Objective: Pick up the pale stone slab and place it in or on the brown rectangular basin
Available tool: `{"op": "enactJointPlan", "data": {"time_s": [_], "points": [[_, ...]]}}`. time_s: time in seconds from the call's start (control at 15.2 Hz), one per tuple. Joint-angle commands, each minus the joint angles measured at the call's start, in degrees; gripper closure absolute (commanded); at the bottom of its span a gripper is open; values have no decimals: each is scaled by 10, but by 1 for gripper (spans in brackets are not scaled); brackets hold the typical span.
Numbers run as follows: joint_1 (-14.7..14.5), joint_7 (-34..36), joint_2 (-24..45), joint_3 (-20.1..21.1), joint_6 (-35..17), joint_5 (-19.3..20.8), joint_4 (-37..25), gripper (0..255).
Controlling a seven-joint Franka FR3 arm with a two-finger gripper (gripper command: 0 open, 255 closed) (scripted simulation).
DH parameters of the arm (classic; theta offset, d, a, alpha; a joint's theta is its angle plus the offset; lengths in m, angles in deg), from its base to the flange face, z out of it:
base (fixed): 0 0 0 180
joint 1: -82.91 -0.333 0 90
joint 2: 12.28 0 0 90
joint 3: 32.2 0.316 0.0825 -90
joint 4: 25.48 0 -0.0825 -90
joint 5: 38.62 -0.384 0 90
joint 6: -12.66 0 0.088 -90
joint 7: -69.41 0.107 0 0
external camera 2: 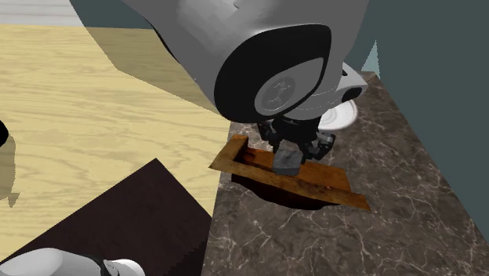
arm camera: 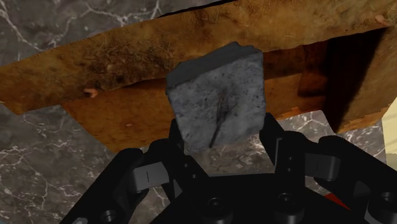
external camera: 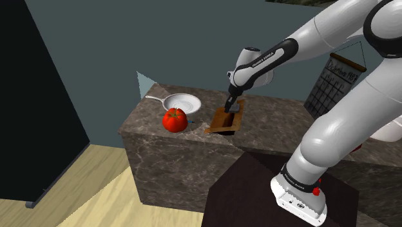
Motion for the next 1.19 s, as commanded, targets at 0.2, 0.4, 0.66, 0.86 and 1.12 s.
{"op": "enactJointPlan", "data": {"time_s": [0.2,0.4,0.66,0.86,1.12], "points": [[0,0,0,0,0,0,0,0],[3,4,-20,2,23,6,-3,0],[9,12,-72,7,88,17,-17,0],[9,12,-72,7,88,17,-17,0],[9,12,-72,7,88,17,-17,0]]}}
